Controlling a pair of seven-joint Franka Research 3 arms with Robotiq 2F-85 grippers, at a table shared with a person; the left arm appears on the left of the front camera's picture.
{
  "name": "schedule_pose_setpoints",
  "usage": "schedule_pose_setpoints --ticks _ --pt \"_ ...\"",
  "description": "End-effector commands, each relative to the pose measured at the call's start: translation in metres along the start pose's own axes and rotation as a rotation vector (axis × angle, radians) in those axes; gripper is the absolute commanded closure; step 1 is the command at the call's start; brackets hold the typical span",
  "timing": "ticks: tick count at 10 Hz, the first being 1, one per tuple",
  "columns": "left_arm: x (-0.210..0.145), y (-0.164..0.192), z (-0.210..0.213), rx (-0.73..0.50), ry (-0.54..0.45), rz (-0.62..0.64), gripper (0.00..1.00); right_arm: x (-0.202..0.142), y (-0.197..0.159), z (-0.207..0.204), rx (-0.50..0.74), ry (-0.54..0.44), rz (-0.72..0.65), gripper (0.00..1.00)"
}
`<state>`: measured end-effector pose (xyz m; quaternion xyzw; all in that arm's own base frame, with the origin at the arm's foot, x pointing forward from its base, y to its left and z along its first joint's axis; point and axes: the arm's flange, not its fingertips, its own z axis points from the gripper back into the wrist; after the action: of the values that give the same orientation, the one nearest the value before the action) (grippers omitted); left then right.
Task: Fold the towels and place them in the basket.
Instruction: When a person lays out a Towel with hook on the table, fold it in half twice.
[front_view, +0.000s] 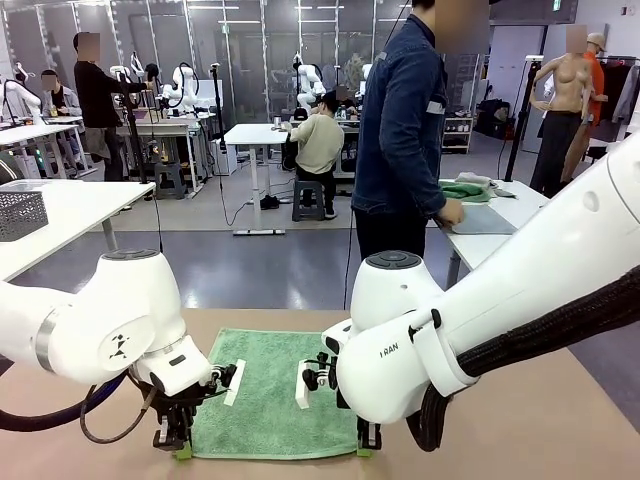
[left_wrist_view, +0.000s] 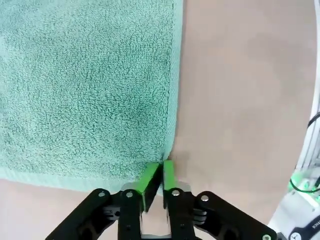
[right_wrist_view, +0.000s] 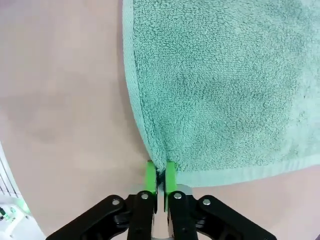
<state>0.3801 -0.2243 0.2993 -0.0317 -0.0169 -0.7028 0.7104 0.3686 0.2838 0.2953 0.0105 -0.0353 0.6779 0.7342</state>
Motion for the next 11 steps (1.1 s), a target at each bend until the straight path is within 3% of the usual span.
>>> schedule_pose_setpoints --ticks 1,6,11 --pt "-0.006 0.004 -0.009 -0.018 -0.009 -0.012 1.00 0.002 0.004 0.000 0.028 0.008 -0.035 1.00" --pt "-0.007 -0.011 0.017 -0.033 -0.042 -0.009 1.00 0.004 0.012 0.023 0.025 -0.001 -0.017 1.00" --pt "-0.004 -0.064 0.085 0.099 -0.130 -0.023 1.00 0.000 0.053 0.094 -0.154 0.012 0.015 1.00"
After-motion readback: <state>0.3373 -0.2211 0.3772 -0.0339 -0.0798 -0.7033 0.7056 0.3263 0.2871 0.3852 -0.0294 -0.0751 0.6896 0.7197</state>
